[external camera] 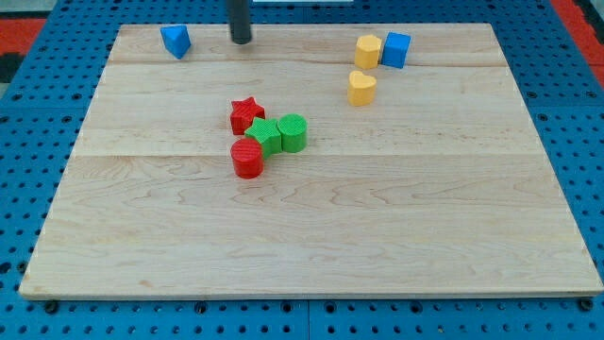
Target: Push blue cube along with yellow hexagon left a bit
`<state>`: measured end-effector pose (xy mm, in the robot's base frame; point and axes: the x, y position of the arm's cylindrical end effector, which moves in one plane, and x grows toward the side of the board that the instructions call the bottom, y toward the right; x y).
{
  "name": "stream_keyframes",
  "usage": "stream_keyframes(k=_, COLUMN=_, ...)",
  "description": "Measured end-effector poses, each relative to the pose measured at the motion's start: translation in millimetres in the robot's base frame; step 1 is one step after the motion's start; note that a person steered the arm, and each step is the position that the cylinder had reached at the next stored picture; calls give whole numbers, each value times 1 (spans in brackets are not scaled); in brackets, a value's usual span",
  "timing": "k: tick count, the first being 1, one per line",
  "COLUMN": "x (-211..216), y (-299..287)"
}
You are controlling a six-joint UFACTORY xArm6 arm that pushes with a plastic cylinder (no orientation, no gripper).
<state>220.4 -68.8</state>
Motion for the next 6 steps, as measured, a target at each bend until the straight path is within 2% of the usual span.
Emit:
stream_keyframes(k=3, x=-5, y=136)
stream_keyframes(k=4, x=-13, y=206)
stream_keyframes(k=5, x=13, y=252)
stream_keyframes(k=6, x=47, y=217)
